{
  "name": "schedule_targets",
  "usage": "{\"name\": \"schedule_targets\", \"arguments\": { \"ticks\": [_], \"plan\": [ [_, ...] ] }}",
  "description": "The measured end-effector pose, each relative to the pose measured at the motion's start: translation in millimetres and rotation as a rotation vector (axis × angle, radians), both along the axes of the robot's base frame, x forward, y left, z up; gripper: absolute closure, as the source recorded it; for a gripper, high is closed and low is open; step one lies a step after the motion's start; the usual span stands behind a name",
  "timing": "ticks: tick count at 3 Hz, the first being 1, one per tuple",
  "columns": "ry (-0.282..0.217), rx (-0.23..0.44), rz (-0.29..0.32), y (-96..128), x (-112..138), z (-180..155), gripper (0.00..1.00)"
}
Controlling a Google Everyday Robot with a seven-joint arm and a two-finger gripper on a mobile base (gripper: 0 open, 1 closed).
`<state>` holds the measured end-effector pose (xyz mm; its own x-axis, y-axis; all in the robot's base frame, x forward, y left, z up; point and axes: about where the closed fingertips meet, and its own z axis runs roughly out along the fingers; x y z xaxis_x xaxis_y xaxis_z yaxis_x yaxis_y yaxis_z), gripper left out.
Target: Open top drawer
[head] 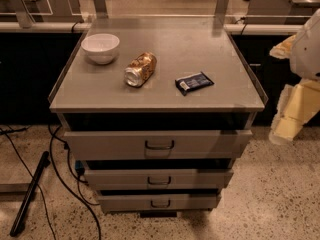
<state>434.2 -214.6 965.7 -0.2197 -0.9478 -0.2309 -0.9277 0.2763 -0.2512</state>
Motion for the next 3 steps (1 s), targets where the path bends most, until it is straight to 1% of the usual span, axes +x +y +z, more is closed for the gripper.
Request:
{"name": "schedule_targets", "arguments": {
  "ticks": [1,2,3],
  "plan": [
    [0.007,0.034,0.008,8.8,-8.7,-17.5,0.0],
    [0.027,0.069,0.029,23.7,-17.5,-40.8,0.0],
    [0.05,0.121,0.092,68.1,-31.1,-103.5,0.0]
  ]
}}
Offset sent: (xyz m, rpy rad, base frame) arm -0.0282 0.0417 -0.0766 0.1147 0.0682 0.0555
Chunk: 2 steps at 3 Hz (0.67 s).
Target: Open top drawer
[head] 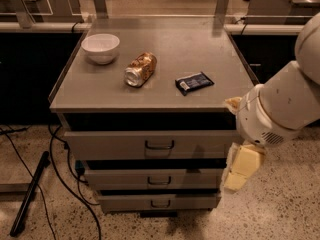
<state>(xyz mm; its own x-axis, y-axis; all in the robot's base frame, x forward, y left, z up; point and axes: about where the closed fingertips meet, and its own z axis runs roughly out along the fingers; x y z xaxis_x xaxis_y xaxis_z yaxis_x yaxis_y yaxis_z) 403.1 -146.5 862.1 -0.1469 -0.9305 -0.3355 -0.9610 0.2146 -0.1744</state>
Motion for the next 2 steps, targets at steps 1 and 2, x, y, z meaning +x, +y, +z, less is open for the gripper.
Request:
{"name": "schedule_targets", "arguments": {
  "ticks": [1,2],
  "plan": [
    [0.0,0.0,0.0,0.1,0.0,-0.2,0.0],
    [0.004,0.001,0.011,8.5,2.8,-21.7,0.0]
  ]
}}
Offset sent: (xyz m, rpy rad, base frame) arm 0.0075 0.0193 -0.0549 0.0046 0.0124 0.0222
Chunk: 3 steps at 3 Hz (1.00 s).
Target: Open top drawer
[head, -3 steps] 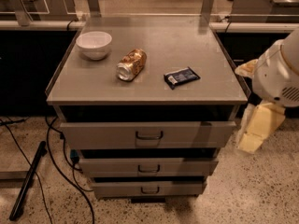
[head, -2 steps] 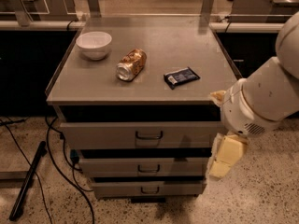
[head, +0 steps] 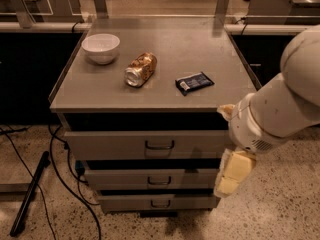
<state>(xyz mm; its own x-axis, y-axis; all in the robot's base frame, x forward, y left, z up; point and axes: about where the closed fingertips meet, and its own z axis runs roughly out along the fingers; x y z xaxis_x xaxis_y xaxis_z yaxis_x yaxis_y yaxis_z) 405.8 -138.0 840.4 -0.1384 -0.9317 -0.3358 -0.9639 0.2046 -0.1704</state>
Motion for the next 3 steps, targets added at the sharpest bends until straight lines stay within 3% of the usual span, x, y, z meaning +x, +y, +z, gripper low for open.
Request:
{"name": "schedule_targets", "arguments": {
  "ticks": [3],
  "plan": [
    [-0.005,0.032,0.047,36.7,35.7,-61.8,0.0]
  ]
}}
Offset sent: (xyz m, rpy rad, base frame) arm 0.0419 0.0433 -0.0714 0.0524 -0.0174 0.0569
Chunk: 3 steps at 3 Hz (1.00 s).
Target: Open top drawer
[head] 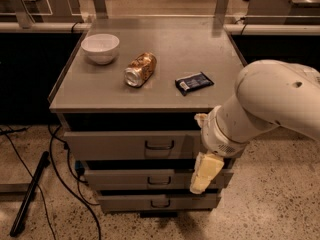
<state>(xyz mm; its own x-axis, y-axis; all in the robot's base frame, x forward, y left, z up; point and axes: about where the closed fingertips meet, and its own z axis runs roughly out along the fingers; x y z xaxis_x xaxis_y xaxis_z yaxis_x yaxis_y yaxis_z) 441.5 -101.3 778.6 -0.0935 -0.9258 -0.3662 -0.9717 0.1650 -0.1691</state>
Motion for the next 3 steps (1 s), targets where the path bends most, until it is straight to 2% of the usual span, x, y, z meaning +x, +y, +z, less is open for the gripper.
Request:
{"name": "schedule_targets", "arguments": {
  "ticks": [1,2,3],
  "plan": [
    [0.02,0.001,-0.005,4.5,11.9,-22.5,0.0],
    [0.032,0.01,-0.038,6.5,32.1,-63.4,0.0],
    [0.031,0.01,-0.038,6.4,32.1,-63.5,0.0]
  ]
}}
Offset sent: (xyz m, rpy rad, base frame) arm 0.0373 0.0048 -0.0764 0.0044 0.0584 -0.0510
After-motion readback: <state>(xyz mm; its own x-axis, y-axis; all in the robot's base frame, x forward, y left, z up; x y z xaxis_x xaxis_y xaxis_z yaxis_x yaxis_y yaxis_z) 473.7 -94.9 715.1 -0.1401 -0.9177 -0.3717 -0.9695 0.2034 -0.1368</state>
